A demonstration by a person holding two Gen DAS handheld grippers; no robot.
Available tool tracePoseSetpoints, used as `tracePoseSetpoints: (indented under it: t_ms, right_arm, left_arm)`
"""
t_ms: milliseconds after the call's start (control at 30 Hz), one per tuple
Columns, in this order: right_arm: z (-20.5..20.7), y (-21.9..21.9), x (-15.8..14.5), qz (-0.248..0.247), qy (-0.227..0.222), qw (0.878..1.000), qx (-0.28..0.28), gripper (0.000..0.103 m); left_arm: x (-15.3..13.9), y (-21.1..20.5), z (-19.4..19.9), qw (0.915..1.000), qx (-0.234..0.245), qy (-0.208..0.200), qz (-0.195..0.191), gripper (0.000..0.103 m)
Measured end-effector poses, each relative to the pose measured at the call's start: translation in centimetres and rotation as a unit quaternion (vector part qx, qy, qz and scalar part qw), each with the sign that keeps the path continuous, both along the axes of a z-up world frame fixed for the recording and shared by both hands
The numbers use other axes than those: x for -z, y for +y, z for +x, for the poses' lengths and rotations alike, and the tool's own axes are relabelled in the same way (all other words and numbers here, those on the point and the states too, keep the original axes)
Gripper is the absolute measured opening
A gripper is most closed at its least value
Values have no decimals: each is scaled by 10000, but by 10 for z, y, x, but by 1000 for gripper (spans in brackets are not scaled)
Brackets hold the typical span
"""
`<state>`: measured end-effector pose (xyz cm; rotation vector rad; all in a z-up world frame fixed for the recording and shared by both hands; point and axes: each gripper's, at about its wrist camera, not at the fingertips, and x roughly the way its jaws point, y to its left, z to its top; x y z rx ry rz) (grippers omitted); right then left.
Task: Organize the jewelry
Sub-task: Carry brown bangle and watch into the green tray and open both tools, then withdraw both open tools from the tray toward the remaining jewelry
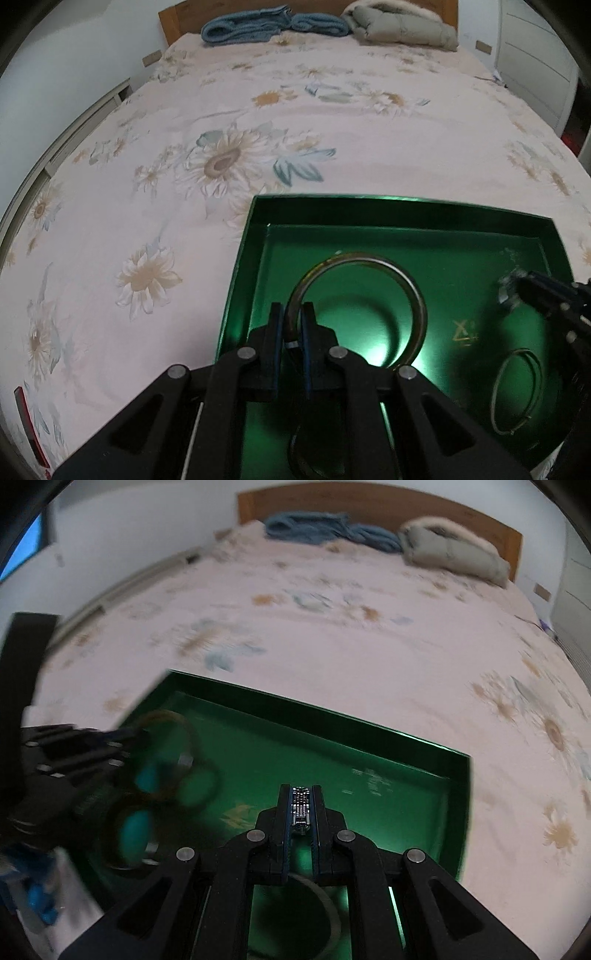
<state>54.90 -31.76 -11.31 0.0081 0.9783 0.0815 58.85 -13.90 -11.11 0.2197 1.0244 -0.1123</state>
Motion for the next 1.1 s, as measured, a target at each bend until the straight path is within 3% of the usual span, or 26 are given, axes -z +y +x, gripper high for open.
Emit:
tracePoseSetpoints:
  t_ms: [200,400,500,733,867,1100]
  right_arm:
    - [3,-30,16,-96,444,9981,408,8]
    - [-3,-38,15,-125,458,9977,484,10]
    - [-11,-41,6,21,312,9983,495,21]
    - [-61,-40,-54,350,-440,9977,388,25]
    - [-119,-31,-99,459,-933,9944,177,26]
    - [-242,-25,-157,740,-1649,9834,147,30]
  left_arm:
    - [8,6,5,9999,-83,95,27,8]
    - [2,12,-4,9997,13,-71,-228,10]
    - [-16,16,-16,9989,88,-227,-392,11]
    - [-88,46,-70,9933,50,-890,-742,15]
    - [-130,72,-121,9879,50,-1361,-741,15]
    - [-166,129,-218,9836,-64,-1600,-836,15]
